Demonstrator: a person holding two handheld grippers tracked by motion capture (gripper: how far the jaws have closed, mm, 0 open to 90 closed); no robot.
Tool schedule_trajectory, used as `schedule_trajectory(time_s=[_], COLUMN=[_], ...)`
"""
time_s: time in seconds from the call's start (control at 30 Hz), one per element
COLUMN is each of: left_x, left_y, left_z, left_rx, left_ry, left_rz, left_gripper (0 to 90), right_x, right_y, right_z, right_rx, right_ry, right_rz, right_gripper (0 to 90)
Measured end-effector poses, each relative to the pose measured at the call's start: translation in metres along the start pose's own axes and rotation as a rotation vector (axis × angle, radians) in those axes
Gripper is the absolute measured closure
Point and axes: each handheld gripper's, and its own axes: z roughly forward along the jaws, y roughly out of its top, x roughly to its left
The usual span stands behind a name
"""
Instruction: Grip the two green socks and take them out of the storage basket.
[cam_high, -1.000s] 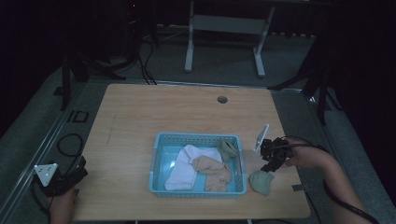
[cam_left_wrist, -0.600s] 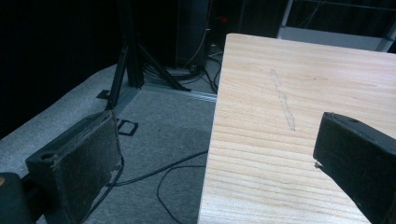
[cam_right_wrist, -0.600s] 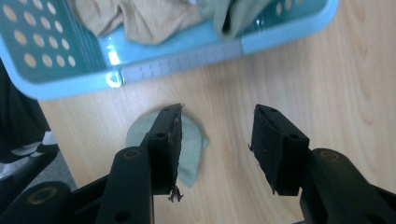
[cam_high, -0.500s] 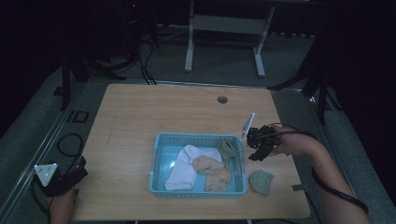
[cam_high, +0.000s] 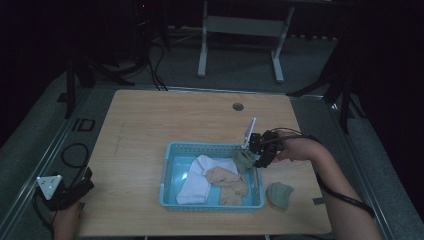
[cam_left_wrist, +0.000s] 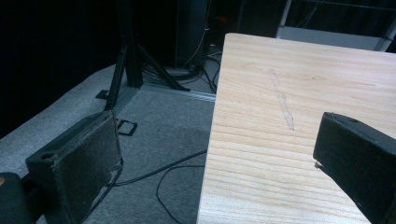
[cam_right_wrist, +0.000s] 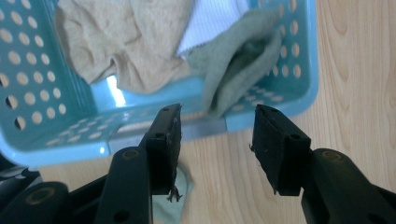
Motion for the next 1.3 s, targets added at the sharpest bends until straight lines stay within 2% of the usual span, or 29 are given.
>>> schedule_trajectory(time_s=[0.27, 0.47, 0.8, 1.0, 1.07, 1.1, 1.2, 1.3], left_x=[0.0, 0.0, 0.001, 0.0, 0.0, 0.0, 0.0, 0.0], left_y=[0.0, 0.0, 0.0, 0.0, 0.0, 0.0, 0.0, 0.0], left_z=[0.0, 0.0, 0.0, 0.0, 0.0, 0.0, 0.0, 0.0], left_rx=[0.0, 0.001, 0.002, 0.002, 0.002, 0.002, 0.004, 0.004], left_ry=[-0.003, -0.004, -0.007, -0.008, -0.007, -0.007, -0.006, -0.006], left_rz=[-0.001, 0.001, -0.002, -0.002, -0.001, -0.002, -0.002, -0.001], left_gripper=[0.7, 0.7, 0.7, 0.7, 0.7, 0.7, 0.7, 0.7], right_x=[-0.006, -0.012, -0.018, -0.017, -0.016, -0.015, -0.015, -0.016], right_y=[0.015, 0.023, 0.035, 0.037, 0.037, 0.037, 0.037, 0.037], right_z=[0.016, 0.03, 0.053, 0.059, 0.061, 0.062, 0.061, 0.054], right_rx=[0.009, 0.043, 0.085, 0.097, 0.103, 0.106, 0.109, 0.092], right_ry=[0.006, -0.005, 0.012, 0.023, 0.03, 0.032, 0.037, 0.017], right_rz=[-0.008, -0.002, 0.012, 0.018, 0.014, 0.012, 0.005, 0.006], right_gripper=[50.4, 49.3, 49.3, 55.9, 60.6, 68.2, 80.5, 83.5])
